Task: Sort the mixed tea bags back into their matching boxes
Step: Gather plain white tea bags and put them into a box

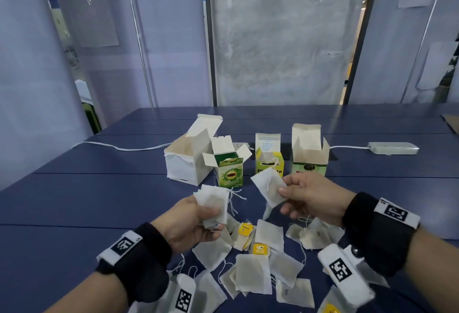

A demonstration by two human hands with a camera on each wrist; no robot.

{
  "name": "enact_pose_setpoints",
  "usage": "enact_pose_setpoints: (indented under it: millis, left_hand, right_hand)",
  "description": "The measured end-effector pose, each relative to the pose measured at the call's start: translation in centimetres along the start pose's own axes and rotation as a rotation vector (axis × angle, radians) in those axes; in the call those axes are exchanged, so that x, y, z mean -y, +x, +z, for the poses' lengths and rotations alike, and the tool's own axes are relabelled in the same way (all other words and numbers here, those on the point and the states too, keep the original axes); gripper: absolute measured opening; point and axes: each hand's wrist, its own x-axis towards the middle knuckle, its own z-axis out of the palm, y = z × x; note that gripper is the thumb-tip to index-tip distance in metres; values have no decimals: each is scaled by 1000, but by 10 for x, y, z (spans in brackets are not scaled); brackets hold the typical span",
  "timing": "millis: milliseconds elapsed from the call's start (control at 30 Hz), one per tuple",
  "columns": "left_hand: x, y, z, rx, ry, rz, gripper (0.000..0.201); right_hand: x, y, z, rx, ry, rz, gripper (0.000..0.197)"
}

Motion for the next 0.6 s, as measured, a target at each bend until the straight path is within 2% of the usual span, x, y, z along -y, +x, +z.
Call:
enact_pose_setpoints:
  millis: [100,267,500,600]
  left_hand:
    - [0,2,11,47,8,45,24]
    - [-2,1,12,73,12,89,30]
    - [-1,-4,10,78,32,121,35]
    - [1,-5,13,87,37,132,36]
  right_hand:
    - [2,-1,21,-20,83,-10,12]
    - [-3,0,36,-146,131,-13,9]
    - [-1,-4,52,-99,216,24,14]
    - [-3,-5,60,-141,164,19,13]
